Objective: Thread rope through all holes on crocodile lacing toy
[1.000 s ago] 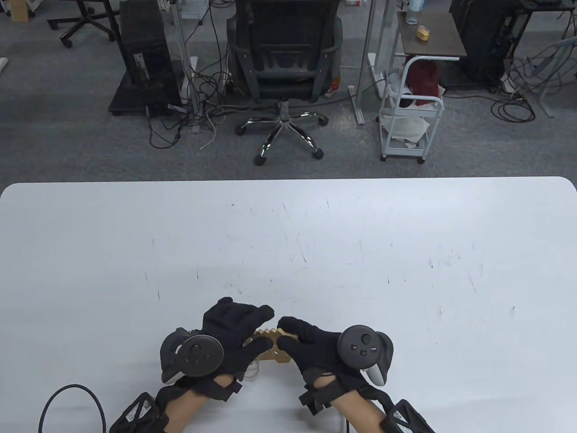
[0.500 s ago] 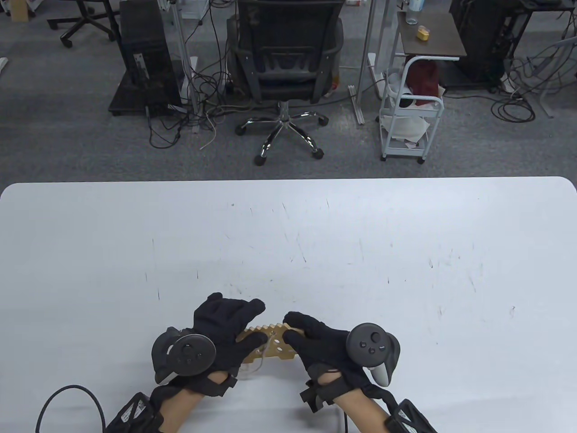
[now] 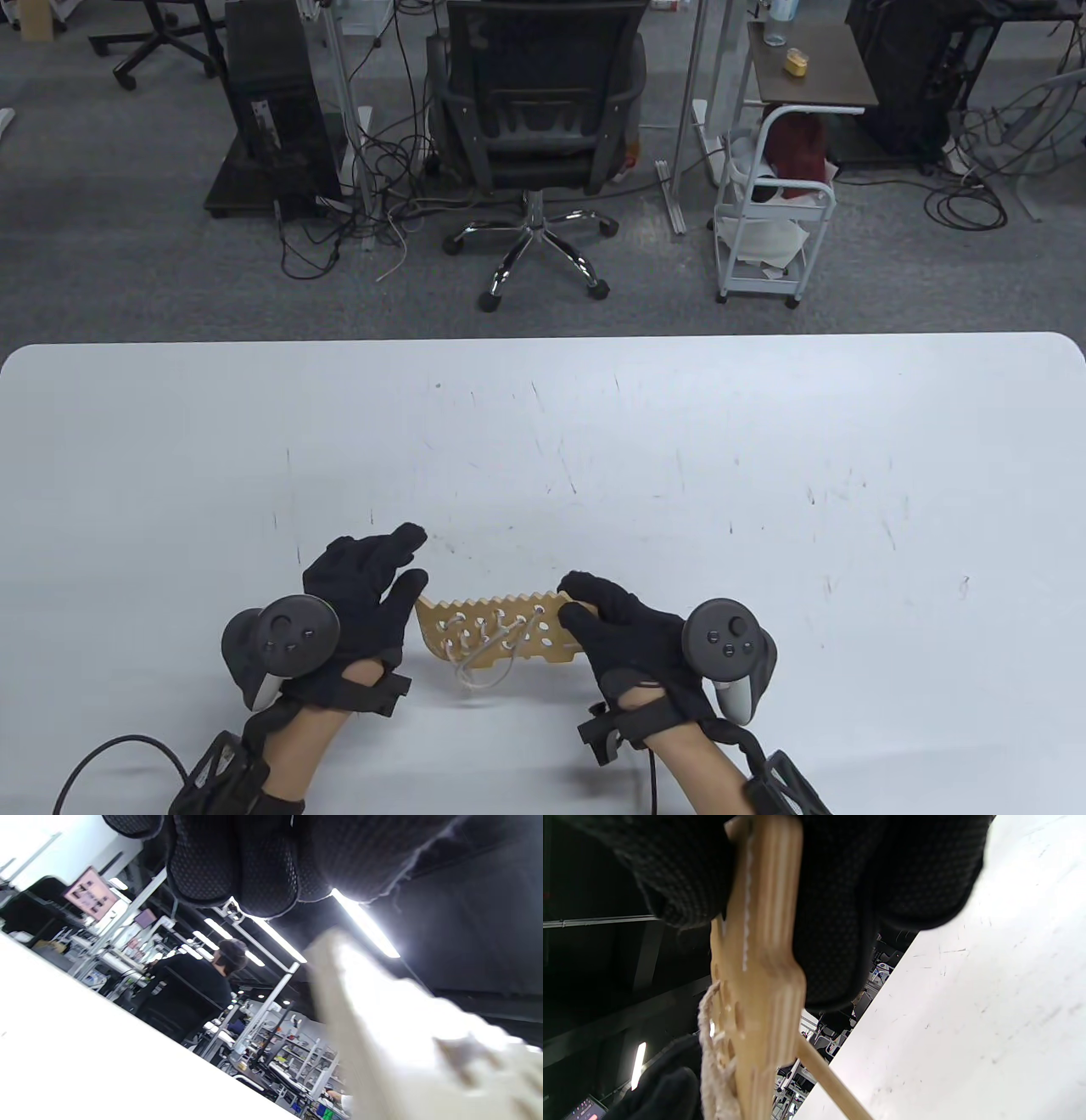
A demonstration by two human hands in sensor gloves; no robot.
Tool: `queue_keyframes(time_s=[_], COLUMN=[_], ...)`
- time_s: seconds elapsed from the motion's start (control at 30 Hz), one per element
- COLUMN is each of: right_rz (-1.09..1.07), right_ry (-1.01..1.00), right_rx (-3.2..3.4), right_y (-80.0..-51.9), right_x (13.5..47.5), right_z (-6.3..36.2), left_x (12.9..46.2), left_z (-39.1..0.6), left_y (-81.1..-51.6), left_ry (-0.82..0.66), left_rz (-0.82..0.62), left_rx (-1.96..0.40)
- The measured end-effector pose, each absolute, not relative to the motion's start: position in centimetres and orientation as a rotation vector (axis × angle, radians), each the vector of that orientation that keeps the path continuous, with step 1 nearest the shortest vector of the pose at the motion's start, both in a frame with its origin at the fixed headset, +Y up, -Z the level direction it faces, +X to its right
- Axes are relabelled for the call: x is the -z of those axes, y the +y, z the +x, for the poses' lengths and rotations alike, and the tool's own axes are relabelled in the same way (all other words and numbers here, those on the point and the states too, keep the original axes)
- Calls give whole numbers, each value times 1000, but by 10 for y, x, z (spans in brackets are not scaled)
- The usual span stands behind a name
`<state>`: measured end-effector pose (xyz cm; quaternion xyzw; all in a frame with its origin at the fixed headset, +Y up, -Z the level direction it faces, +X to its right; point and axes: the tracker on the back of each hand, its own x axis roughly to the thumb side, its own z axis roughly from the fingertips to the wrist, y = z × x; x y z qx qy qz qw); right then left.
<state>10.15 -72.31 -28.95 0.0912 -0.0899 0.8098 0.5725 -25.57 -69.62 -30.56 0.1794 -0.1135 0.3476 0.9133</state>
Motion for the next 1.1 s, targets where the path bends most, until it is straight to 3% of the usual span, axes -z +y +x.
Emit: queue_keyframes(time_s=[0.33,0.7,1.1], right_rz=[134,189,241], right_ry=[-82,31,168], right_rx=[-1744,-1629,-1542], right_y=[-735,-741,-748], right_x=[294,296,295], right_z=[106,96,82], left_x=[323,328,315], left_z=[-264,-232,-198], left_y=[-718,-750,-754], left_ry=[-182,-352,-532], left_rz=[220,-94,-303], left_rx=[-719,-973,-1128])
